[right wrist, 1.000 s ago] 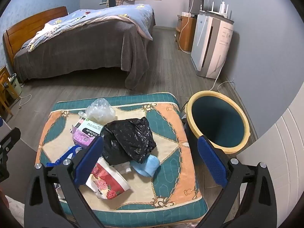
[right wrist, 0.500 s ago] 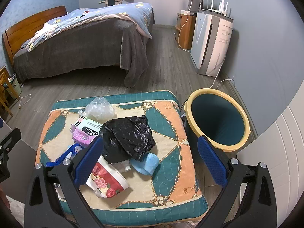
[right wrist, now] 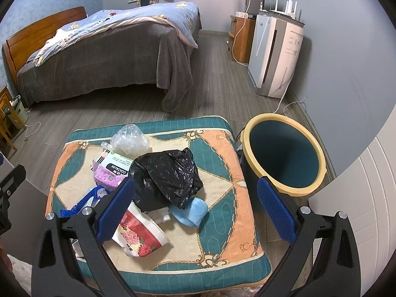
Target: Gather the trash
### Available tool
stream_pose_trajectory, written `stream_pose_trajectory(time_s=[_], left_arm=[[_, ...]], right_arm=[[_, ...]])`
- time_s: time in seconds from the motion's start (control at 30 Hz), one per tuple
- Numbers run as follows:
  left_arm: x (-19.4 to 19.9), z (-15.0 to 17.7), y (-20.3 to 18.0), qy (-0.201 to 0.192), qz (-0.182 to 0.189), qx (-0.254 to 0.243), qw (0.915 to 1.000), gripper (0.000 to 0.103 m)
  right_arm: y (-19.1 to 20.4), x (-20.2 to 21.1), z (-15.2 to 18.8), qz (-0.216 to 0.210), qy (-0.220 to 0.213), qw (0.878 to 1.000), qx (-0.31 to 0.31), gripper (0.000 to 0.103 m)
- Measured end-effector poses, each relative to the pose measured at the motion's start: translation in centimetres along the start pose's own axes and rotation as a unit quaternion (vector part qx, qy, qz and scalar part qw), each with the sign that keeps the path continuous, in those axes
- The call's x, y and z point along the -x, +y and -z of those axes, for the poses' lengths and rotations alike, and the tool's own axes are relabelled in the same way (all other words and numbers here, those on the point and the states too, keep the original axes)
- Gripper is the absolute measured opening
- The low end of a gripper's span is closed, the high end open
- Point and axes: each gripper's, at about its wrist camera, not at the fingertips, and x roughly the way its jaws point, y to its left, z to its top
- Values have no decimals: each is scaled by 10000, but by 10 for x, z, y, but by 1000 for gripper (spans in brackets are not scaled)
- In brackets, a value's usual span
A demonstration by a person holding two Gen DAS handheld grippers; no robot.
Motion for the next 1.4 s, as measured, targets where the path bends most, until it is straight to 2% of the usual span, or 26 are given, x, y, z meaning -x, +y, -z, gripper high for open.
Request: stream_pose_trajectory(time_s=[1.4], left_arm=[[0, -1, -1, 19, 2, 7, 10000, 98]], right_arm=[[2, -4, 3, 0, 81, 10000, 2, 97]])
